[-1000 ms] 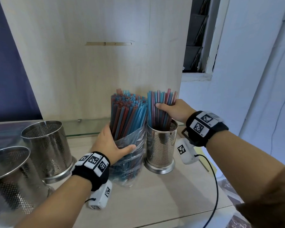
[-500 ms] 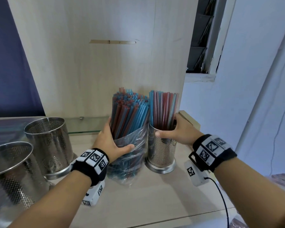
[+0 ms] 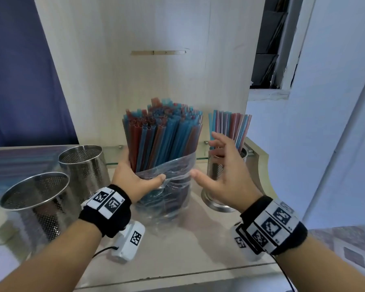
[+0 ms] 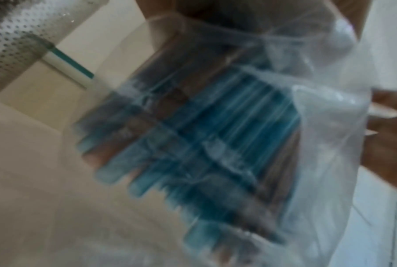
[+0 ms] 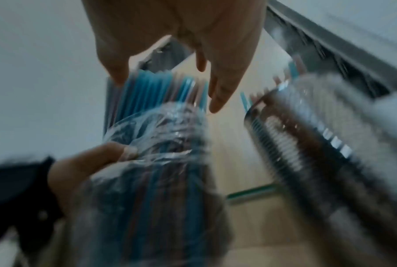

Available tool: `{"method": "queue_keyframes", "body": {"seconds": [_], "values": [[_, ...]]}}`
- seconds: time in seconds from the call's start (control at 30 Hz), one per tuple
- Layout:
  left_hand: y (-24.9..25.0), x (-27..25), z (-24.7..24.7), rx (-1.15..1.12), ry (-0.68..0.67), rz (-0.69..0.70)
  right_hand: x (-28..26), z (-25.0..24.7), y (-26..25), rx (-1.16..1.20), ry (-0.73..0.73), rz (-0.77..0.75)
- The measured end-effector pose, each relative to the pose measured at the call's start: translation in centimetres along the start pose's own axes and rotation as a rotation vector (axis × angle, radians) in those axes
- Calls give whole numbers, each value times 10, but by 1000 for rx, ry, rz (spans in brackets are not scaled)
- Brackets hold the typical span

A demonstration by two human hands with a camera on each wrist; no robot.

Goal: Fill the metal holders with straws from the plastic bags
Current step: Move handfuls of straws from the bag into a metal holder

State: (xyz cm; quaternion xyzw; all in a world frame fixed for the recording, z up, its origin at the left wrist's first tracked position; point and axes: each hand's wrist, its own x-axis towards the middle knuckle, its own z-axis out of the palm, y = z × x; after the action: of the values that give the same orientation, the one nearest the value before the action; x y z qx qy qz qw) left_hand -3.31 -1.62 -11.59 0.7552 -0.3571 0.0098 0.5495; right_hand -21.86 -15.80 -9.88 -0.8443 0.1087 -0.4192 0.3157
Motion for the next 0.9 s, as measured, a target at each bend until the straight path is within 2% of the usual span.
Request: {"method": "queue_keyframes", "body": {"seconds": [0.1, 0.17, 0.23, 0.33, 0.4, 0.47, 0.53, 0.63, 0.7, 0.8, 0.9], "values": [[9, -13, -2, -1, -22, 52, 9, 12, -2, 344, -224, 238], [7, -18, -1, -45, -92, 154, 17, 13, -1, 349, -272, 233], [1, -17, -1, -31, -160, 185, 17, 15, -1, 227, -266, 176], [-16, -3, -1, 37, -296, 7, 8, 20, 0, 58, -235, 127], [-19, 6, -2, 82, -360, -111, 3, 23, 4, 42, -250, 145], [-11, 10, -4, 93, -326, -161, 3, 27, 9, 44, -279, 195], [-1, 14, -5, 82, -233, -174, 7, 27, 8, 23, -288, 240], [7, 20, -10, 45, -98, -81, 14, 27, 5, 26, -222, 253], [7, 21, -11, 10, -73, -14, 16, 29, 8, 27, -193, 266], [5, 18, -7, 193, -184, -1, 16, 32, 16, -36, -264, 316], [-1, 18, -1, 309, -319, -84, 16, 34, 15, 16, -274, 249]]}}
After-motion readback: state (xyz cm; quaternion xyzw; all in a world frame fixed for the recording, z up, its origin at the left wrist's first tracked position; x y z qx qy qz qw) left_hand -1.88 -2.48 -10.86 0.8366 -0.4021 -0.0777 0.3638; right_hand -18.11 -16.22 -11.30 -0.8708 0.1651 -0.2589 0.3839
